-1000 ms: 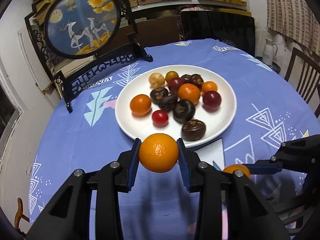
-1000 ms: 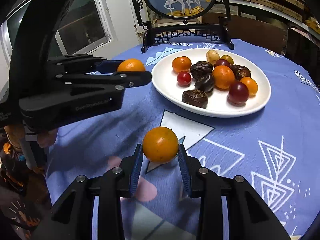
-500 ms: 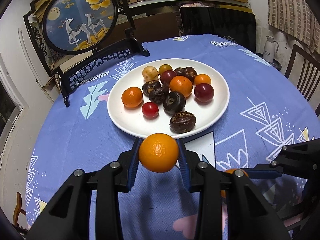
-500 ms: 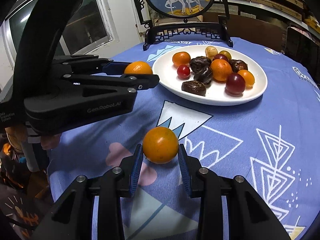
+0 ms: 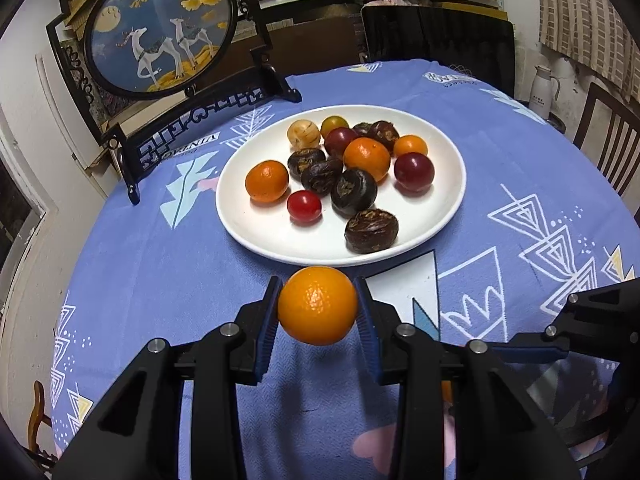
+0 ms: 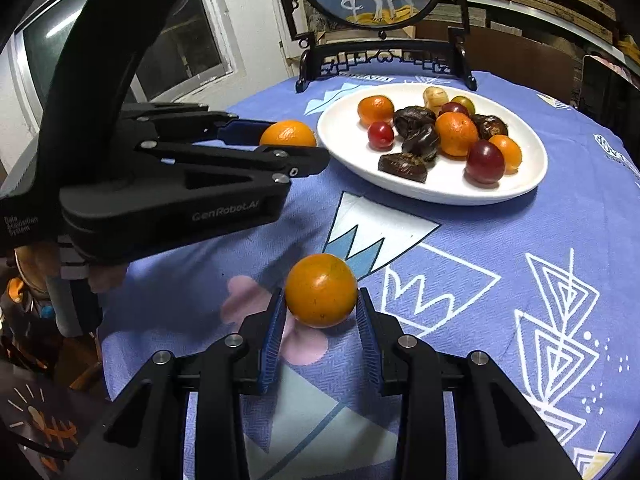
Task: Organize fruits
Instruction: 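Lower the mandarin onto the plate with the left tool while the right places its mandarin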
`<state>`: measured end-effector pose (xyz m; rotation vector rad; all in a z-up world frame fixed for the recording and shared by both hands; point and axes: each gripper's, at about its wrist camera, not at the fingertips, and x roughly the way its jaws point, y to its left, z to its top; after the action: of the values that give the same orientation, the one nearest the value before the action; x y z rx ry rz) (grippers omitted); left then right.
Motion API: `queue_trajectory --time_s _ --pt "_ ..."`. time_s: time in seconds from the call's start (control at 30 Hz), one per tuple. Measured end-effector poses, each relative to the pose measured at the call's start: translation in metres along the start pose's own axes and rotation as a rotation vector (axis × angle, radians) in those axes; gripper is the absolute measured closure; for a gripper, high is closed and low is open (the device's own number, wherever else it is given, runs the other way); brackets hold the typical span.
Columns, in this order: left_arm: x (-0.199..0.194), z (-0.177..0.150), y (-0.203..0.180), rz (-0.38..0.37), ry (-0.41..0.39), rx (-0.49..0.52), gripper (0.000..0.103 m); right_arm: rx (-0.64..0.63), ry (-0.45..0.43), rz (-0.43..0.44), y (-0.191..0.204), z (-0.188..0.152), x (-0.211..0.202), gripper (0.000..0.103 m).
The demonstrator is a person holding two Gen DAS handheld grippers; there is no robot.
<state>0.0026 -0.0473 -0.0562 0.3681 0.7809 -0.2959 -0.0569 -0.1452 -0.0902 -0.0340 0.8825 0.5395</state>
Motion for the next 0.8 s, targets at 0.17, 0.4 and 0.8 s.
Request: queue_trajectory --time_s 0.17,0.4,0.8 --pt "0.003 0.009 0.005 -0.002 -0.006 -0.009 0.068 -0.002 -0.02 -0.016 -0.003 0.012 -0.004 0.067" --pt "-0.002 0.034 0.023 0.019 -0.058 -0.049 0.068 0.012 -0.099 -0.049 -0.017 0.04 -0.025 0.067" --pt "0.001 0.083 0.041 0.05 -0.114 -0.108 0.067 0.075 -0.243 -0.109 -0.054 0.096 -0.056 0.067"
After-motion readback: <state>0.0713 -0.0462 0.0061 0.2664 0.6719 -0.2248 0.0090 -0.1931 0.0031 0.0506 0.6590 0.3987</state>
